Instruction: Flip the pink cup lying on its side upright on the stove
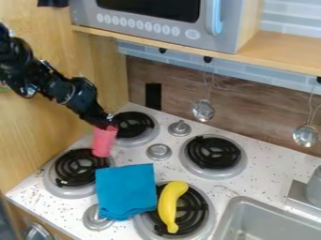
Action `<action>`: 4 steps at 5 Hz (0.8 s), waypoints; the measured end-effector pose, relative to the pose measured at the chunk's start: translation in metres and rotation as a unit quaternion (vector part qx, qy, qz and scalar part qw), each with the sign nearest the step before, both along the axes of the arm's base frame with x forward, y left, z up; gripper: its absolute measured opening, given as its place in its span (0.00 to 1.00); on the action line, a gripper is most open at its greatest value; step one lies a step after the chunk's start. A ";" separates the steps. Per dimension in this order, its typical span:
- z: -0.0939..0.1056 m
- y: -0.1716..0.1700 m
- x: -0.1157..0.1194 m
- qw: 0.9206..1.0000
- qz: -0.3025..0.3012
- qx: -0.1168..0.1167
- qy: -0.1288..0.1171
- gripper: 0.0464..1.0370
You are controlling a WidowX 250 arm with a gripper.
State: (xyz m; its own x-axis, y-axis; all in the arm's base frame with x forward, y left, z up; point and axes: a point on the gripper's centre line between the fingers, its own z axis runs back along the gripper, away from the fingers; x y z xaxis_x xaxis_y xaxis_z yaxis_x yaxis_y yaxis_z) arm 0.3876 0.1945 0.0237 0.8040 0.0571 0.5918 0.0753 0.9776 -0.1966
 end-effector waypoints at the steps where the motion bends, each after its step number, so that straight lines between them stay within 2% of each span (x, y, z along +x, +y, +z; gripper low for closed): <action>1: -0.007 0.000 0.008 1.000 -0.002 -0.012 -0.002 0.04; 2: -0.012 -0.004 0.017 1.000 -0.003 -0.016 -0.007 0.04; 4: -0.012 -0.024 0.041 1.000 -0.017 -0.008 -0.018 0.04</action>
State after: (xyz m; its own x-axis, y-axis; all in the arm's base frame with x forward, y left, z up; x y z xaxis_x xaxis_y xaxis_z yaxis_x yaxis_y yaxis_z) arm 0.4290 0.1701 0.0112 0.7837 0.0402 0.6199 0.1159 0.9709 -0.2095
